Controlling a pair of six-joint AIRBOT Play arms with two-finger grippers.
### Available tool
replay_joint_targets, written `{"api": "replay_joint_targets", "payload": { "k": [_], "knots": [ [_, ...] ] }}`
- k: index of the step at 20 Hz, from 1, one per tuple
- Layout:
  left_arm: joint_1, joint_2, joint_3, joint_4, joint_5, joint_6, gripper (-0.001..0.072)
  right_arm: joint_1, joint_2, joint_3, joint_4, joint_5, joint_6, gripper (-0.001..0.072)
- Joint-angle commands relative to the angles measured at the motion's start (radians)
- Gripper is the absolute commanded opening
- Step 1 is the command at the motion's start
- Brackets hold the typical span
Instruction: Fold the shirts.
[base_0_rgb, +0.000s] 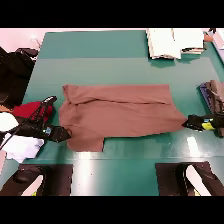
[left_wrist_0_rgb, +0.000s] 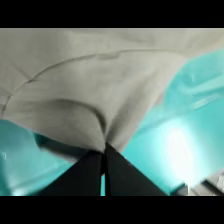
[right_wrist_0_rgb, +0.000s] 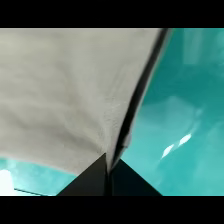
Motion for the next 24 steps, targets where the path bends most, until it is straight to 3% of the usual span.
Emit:
{"api": "replay_joint_targets", "payload": {
  "k": [1,5,10,15,19,20,21,22,23,24],
  "knots": [
    [0.000,0.041,0.044,0.068,-0.028,-0.011,0.0021,0.004,0.063,0.063,-0.041,-0.006,0.008,0.0020],
    [0.000,-0.014,0.146,0.223,0.180,-0.012,0.0021,0.068,-0.104,0.193,-0.045,-0.044,0.013,0.0020],
    [0.002,-0.302,0.285,0.268,0.372,-0.005,0.0022,0.217,-0.409,0.409,-0.043,-0.156,0.092,0.0020],
    [0.002,-0.591,0.436,0.274,0.491,0.005,0.0022,0.278,-0.658,0.612,-0.040,-0.154,0.148,0.0020],
    [0.002,-0.676,0.485,0.274,0.509,-0.005,0.0023,0.268,-0.766,0.729,0.027,-0.154,0.146,0.0021],
    [0.002,-0.676,0.490,0.274,0.514,-0.010,0.0024,0.259,-0.778,0.748,0.044,-0.155,0.135,0.0085],
    [0.002,-0.676,0.502,0.274,0.509,-0.014,0.0099,0.246,-0.789,0.768,0.055,-0.156,0.127,0.0317],
    [0.002,-0.676,0.524,0.274,0.488,-0.016,0.0385,0.229,-0.793,0.780,0.071,-0.150,0.101,0.0449],
    [0.002,-0.676,0.550,0.274,0.453,-0.023,0.0541,0.201,-0.792,0.782,0.093,-0.130,0.063,0.0461],
    [0.002,-0.674,0.575,0.274,0.413,-0.022,0.0543,0.171,-0.793,0.782,0.109,-0.095,0.028,0.0462]
  ]
}}
